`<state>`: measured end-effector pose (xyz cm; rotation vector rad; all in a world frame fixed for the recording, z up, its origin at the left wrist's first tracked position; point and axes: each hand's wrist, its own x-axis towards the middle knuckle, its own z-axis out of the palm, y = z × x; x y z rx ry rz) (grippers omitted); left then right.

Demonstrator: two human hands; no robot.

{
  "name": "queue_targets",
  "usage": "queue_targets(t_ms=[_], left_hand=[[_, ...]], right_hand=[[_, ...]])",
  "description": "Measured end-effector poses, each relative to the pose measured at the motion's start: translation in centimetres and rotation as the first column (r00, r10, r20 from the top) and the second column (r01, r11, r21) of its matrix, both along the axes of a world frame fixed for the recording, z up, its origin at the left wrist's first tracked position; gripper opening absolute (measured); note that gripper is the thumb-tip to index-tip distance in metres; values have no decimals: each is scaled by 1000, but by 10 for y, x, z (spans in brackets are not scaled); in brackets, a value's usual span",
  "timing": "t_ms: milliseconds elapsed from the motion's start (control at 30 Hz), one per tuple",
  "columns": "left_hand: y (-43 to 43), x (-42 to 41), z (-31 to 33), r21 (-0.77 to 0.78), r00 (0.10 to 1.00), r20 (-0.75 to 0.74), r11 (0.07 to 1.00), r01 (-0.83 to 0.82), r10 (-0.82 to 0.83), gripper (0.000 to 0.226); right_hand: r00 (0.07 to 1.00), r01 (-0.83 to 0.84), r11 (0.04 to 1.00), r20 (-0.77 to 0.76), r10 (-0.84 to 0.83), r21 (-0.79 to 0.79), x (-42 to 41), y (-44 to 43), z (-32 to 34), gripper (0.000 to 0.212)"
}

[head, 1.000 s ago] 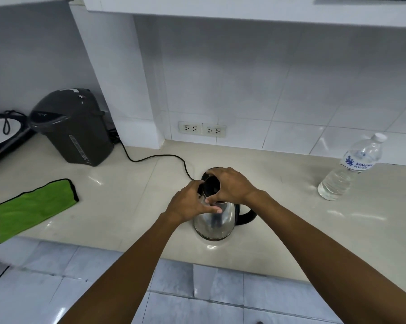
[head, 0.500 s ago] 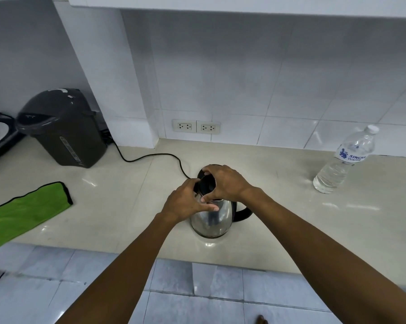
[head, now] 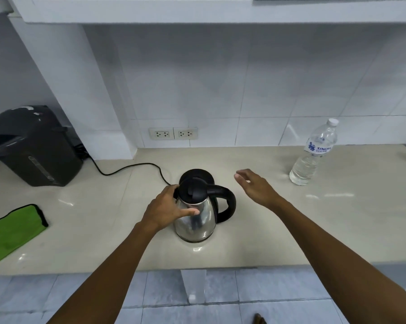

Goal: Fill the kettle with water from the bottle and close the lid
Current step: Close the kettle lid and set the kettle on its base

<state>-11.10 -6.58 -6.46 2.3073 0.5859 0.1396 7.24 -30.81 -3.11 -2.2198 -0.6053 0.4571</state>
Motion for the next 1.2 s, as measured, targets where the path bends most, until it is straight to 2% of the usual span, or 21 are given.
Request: queue_targets(t_ms=[167,333,533,867,1200], left_hand=[[1,0,-4,-35,1000,5,999,9,-8,101],[3,0,-9,-40,999,6,998,42,-42,96],[4,1,-12,-44,999,42,999,30,-28,94],[6,2,-14,-58,998,58,998,-3,6,100],[5,1,-17,-71,997,80,998,-3,9,100]], right_hand=[[990,46,999,-138,-42,25,-9,-11,-28,42],[934,95,991,-353,-55,99,-18,4,-42,43],[904,133,980,-423,-60,146,-20,13,-49,43],[894,147,974,-444,-58,170,-19,13,-54,43],[921,157,973,-382,-81,171,-23,12,-58,46]])
